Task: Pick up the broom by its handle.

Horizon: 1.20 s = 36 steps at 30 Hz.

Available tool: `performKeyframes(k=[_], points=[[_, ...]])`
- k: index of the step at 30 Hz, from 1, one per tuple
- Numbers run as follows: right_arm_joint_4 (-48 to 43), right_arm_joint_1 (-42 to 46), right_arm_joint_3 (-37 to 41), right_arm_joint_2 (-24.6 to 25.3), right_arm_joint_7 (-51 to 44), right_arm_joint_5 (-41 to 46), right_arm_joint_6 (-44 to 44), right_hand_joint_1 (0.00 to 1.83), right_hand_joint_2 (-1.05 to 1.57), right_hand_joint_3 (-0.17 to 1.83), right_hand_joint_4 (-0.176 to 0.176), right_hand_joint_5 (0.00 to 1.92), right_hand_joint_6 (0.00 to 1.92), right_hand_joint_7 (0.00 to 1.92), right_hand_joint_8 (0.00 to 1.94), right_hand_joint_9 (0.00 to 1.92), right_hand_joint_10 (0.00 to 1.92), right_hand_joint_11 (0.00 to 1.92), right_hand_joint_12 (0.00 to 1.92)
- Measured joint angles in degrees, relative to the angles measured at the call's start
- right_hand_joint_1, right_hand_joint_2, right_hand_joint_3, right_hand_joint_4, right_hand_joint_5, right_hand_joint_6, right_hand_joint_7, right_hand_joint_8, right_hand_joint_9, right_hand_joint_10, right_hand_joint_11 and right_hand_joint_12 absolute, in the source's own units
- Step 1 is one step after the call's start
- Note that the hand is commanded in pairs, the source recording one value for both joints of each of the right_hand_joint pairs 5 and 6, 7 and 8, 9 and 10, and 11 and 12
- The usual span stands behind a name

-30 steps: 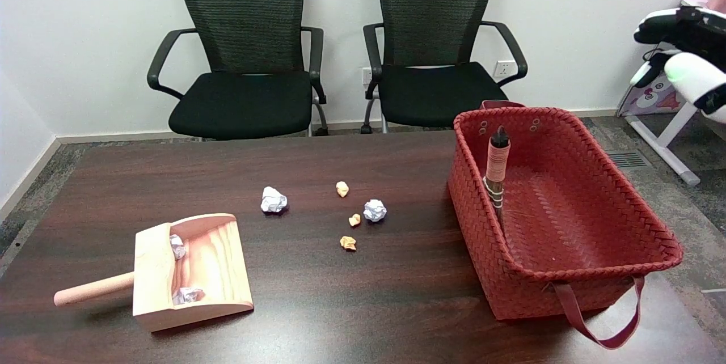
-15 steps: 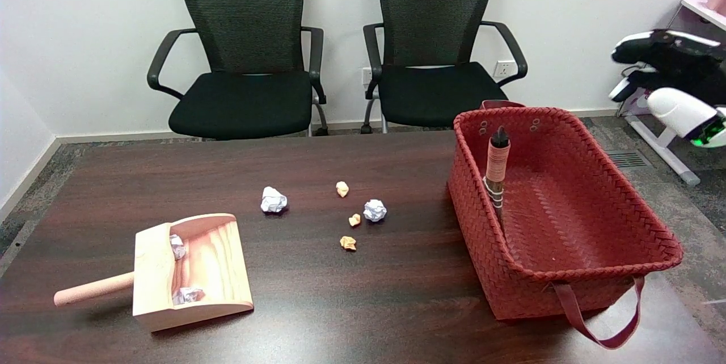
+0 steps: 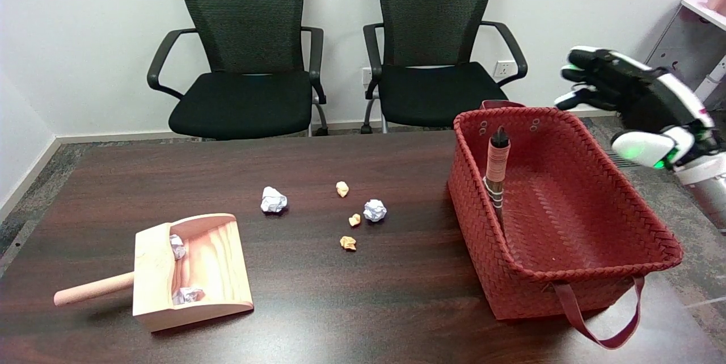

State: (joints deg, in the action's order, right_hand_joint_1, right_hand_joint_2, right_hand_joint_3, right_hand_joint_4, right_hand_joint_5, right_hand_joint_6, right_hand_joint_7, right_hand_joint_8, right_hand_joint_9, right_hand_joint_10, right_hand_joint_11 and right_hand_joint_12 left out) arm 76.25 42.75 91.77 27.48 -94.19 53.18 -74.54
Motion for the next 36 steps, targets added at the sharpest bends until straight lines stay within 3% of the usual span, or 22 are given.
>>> performKeyframes(k=[16,28,36], points=[[-2.0,-18.12,-16.27,3.46,0.15,-4.03,7.7,0.87,-0.18,0.49,-0.095,0.13,0.13,0.13,0.13,0.27,0.27,0.44,0.44],[-3.45,-26.0,-23.67,7.89,0.16,-5.17,10.52,0.88,-0.2,0.59,-0.086,0.09,0.09,0.09,0.09,0.26,0.26,0.43,0.43],[-3.6,-28.86,-26.21,10.56,0.13,-6.26,12.26,0.89,-0.11,0.53,-0.117,0.09,0.09,0.09,0.09,0.29,0.29,0.5,0.5]])
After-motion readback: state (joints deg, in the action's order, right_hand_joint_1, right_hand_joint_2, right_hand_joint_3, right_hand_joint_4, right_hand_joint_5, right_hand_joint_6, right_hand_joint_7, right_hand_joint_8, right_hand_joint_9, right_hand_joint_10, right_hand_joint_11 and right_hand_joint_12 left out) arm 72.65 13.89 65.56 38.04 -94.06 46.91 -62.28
